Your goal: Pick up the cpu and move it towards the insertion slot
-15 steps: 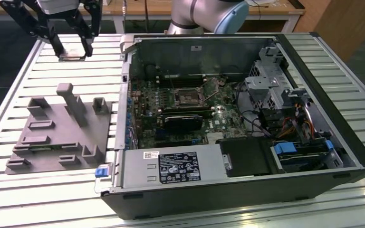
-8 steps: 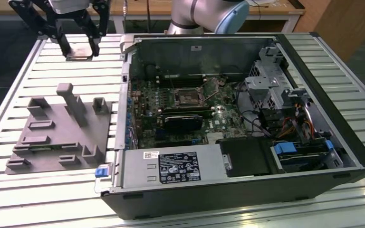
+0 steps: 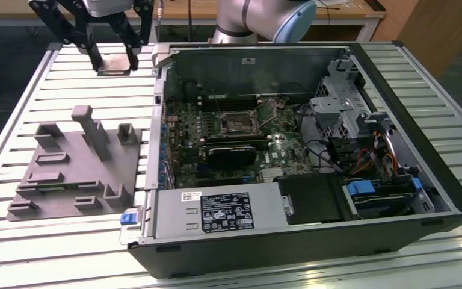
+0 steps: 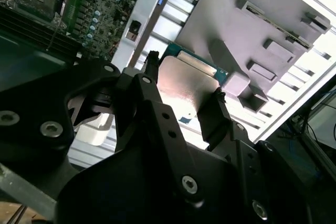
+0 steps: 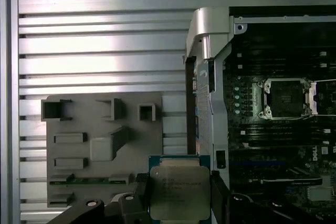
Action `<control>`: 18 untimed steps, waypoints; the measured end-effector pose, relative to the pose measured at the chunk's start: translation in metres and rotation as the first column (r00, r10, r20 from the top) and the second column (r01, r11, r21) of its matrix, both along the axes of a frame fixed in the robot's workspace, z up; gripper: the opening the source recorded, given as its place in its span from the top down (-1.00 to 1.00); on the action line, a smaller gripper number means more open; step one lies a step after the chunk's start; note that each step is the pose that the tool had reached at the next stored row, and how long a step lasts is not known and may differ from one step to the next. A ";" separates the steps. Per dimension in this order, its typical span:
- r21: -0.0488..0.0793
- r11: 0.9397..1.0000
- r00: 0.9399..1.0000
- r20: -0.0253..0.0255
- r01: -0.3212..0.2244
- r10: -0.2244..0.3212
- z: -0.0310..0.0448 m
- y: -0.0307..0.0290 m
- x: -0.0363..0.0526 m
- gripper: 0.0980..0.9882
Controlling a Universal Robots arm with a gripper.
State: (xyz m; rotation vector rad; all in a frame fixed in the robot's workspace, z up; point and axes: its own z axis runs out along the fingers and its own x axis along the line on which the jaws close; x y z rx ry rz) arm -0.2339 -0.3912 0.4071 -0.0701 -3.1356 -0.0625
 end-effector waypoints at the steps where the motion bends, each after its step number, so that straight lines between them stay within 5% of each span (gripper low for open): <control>1: 0.000 1.000 1.000 0.000 0.000 0.000 0.0000 0.0003 0.0022 0.00; 18: 0.000 1.000 1.000 0.000 0.000 0.000 0.0000 0.0061 0.0354 0.00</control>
